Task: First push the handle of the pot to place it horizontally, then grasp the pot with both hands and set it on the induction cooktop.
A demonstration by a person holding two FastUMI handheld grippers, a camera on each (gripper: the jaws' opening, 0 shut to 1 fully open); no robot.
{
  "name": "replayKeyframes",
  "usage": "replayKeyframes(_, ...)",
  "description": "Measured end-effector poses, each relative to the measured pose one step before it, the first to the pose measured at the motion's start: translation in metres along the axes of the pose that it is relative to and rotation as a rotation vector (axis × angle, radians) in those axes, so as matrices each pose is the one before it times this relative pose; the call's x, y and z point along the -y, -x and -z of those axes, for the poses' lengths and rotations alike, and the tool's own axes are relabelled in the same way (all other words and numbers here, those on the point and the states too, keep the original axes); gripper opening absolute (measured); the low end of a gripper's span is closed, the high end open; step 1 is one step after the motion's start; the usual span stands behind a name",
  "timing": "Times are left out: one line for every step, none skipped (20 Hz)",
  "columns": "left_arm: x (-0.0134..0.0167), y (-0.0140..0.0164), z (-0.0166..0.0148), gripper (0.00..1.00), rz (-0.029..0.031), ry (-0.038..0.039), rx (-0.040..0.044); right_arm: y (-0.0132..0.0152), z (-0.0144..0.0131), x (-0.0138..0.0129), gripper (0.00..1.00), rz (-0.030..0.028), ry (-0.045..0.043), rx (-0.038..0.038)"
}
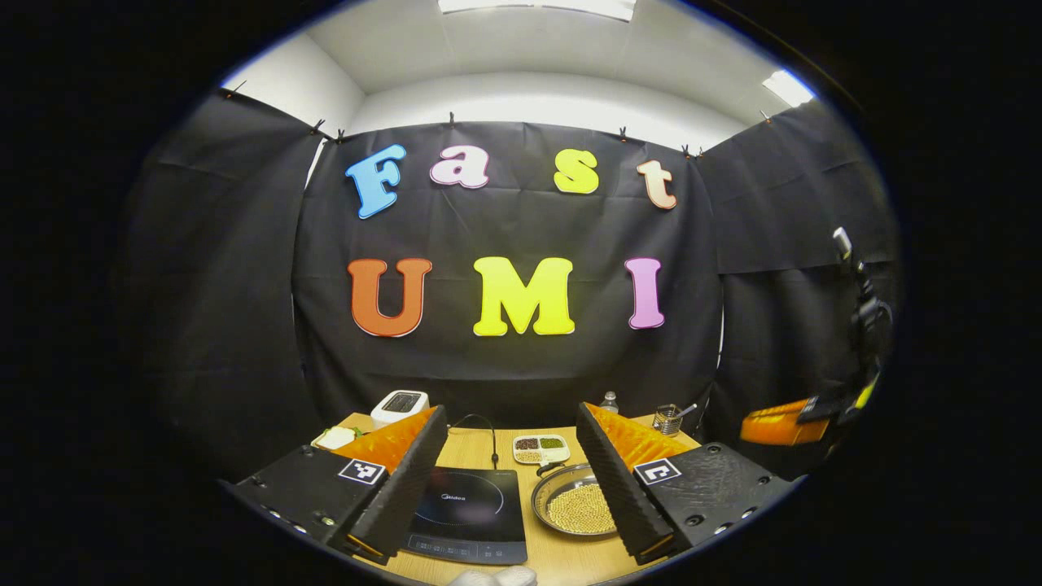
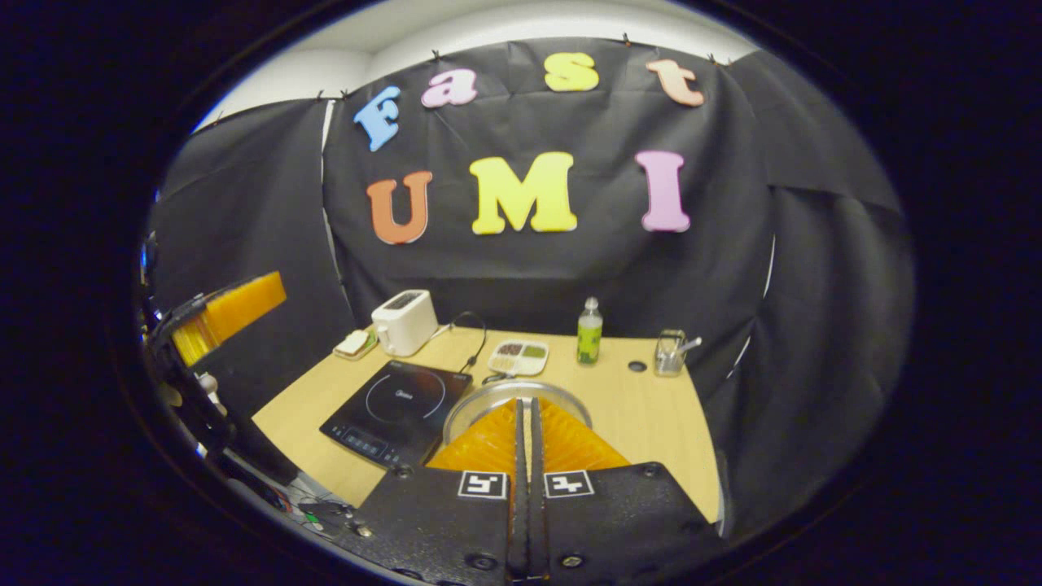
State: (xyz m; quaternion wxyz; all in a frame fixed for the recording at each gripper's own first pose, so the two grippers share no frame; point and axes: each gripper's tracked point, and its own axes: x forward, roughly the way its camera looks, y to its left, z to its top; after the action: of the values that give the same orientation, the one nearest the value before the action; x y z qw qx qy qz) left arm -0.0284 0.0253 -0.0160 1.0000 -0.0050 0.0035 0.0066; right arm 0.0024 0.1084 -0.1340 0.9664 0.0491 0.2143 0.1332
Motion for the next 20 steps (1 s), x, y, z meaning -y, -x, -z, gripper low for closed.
replayKeyframes(0.00029,0.00199,0.00078,0.95,-0.00090,-0.00114,-0.00106,-0.01090,0.01709,0.00108,0.04,-0.00629,0.00285,-0.04662)
replayKeyframes(-0.00126,0.00198,0.00187,0.95,-0.00302,-0.00368,-0.00403,-0.00914,0.01512,0.00009,0.07,-0.00379,0.00492,-0.03911)
replayKeyframes(-0.00007,0.00176,0.00181,0.95,-0.00489,-0.00195,-0.00328,-0.01013,0.01471,-0.00192,0.04,-0.01153,0.00908,-0.03422)
replayKeyframes(-0.00170,0.00250,0.00019,0.95,-0.00393,0.00221,0.00064,-0.00861,0.01203,-0.00110,0.04,-0.00096,0.00783,-0.02995)
replayKeyframes(-0.00212,0.00328,0.00077,0.95,-0.00349,0.00345,0.00180,-0.00913,0.01246,-0.00128,0.04,-0.00295,0.01197,-0.03466)
replayKeyframes(-0.00110,0.00231,0.00025,0.95,-0.00533,0.00122,0.00048,-0.00545,0.01590,-0.00075,0.04,-0.00551,0.00936,-0.02837)
replayKeyframes(-0.00194,0.00244,0.00162,0.95,-0.00448,0.00021,-0.00206,-0.00632,0.01263,-0.00195,0.04,-0.00415,0.00500,-0.03050)
replayKeyframes(-0.00186,0.00103,0.00134,0.95,-0.00323,0.00188,-0.00035,-0.00968,0.01051,-0.00327,0.04,-0.00673,0.00908,-0.02710)
replayKeyframes(-0.00089,0.00164,0.00023,0.95,-0.00395,0.00251,-0.00102,-0.00906,0.00831,-0.00186,0.04,-0.00346,0.00911,-0.02679)
replayKeyframes(-0.00133,0.00191,0.00161,0.95,-0.00194,0.00112,-0.00165,-0.00977,0.00734,-0.00076,0.04,0.00461,0.00783,-0.02345)
replayKeyframes(-0.00143,0.00254,0.00137,0.95,-0.00223,-0.00071,-0.00291,-0.00878,0.00684,-0.00056,0.04,0.00164,0.00281,-0.01945)
replayKeyframes(-0.00047,0.00056,0.00085,0.95,-0.00112,-0.00243,-0.00448,-0.00902,0.00645,-0.00289,0.04,-0.00270,0.00071,-0.01933)
replayKeyframes(-0.00114,0.00147,0.00214,0.95,-0.00059,-0.00323,-0.00498,-0.00858,0.00618,-0.00283,0.04,-0.00474,-0.00096,-0.02447)
replayKeyframes(-0.00101,0.00071,0.00138,0.95,-0.00275,-0.00274,-0.00492,-0.00944,0.00498,-0.00277,0.01,-0.00508,0.00203,-0.01524)
replayKeyframes(-0.00145,0.00089,0.00097,0.95,-0.00269,-0.00142,-0.00423,-0.00819,0.00392,-0.00183,0.00,0.00078,0.00750,-0.01567)
replayKeyframes(-0.00083,0.00027,0.00138,0.95,-0.00442,0.00039,-0.00512,-0.00714,0.00441,-0.00217,0.04,0.00097,0.01247,-0.01402)
replayKeyframes(-0.00200,0.00064,0.00102,0.95,-0.00413,0.00211,-0.00360,-0.00602,0.00301,-0.00067,0.04,0.00241,0.01090,-0.01008)
replayKeyframes(-0.00146,0.00061,0.00164,0.95,-0.00618,0.00446,-0.00480,-0.00342,0.00419,-0.00071,0.04,0.00073,0.00509,-0.01131)
replayKeyframes(-0.00182,0.00057,-0.00012,0.95,-0.00571,0.00446,-0.00182,-0.00498,0.00200,-0.00041,0.00,0.00098,-0.00050,-0.00924)
replayKeyframes(-0.00097,0.00103,0.00008,0.95,-0.00304,0.00288,-0.00192,-0.00485,0.00322,-0.00001,0.00,-0.00025,-0.00497,-0.00713)
